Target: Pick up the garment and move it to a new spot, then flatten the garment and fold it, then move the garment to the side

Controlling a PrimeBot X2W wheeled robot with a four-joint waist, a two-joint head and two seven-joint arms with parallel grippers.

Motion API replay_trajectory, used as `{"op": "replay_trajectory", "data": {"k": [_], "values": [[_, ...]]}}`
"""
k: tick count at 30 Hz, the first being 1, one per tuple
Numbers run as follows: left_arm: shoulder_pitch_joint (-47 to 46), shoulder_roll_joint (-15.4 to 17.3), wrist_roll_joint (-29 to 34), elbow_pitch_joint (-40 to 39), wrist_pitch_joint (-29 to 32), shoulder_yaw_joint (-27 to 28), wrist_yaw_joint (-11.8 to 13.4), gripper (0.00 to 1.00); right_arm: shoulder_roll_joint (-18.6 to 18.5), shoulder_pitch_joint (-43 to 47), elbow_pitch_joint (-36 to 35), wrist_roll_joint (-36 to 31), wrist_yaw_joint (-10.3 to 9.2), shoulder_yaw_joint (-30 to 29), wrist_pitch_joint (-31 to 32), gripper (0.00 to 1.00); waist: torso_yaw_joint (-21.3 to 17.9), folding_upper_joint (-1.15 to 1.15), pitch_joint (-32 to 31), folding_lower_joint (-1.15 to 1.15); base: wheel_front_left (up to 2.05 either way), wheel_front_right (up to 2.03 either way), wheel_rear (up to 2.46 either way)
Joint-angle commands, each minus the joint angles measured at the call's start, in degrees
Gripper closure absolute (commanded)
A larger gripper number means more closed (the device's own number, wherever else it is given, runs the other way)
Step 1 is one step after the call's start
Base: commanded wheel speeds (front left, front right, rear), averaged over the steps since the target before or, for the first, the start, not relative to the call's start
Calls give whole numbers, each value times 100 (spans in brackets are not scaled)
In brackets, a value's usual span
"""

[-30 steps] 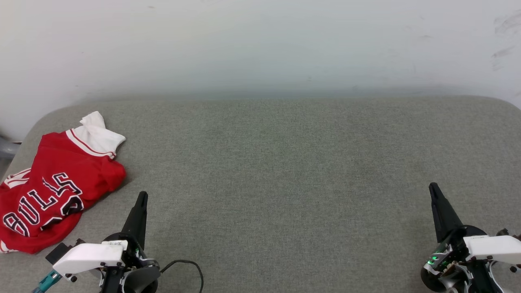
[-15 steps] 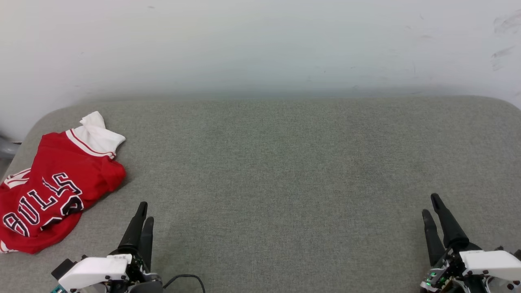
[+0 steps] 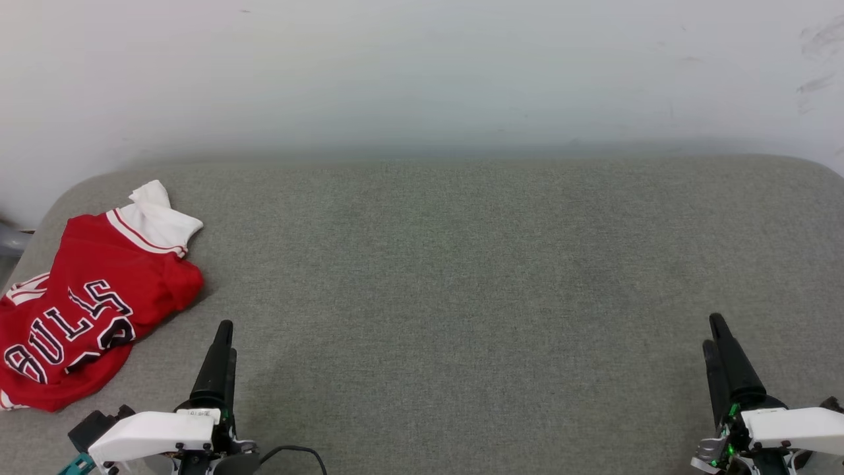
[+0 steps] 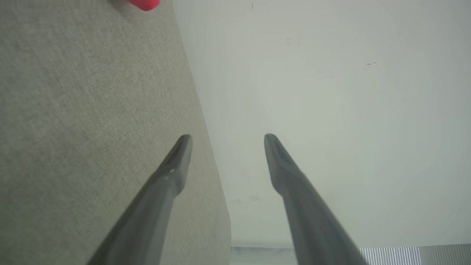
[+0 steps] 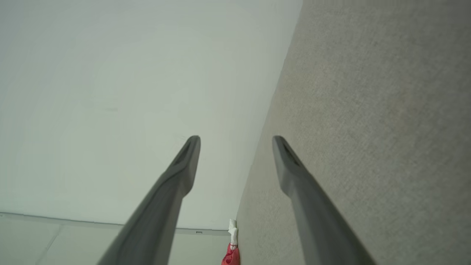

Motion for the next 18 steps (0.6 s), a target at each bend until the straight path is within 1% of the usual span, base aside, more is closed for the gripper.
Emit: {"op": "replay_trajectory", "data": {"k": [1,7,13,18], "values": [[-92,11,149,-140,-47,21,16,0,0,-67,-150,-157,0,-23,-43,0,0,0,0,0,0,0,0],[-61,12,741,-329,-198,14,184,0,0,2,-382,-935,0,-3,-194,0,3,0,-3,0,0,0,0],[-21,13,1520,-494,-340,-61,463,0,1,59,-588,-1700,0,11,-337,0,8,0,-12,0,0,0,0],[12,15,2125,-612,-451,-175,638,0,1,117,-753,-2387,0,63,-447,0,13,0,-16,0,0,0,0]]}}
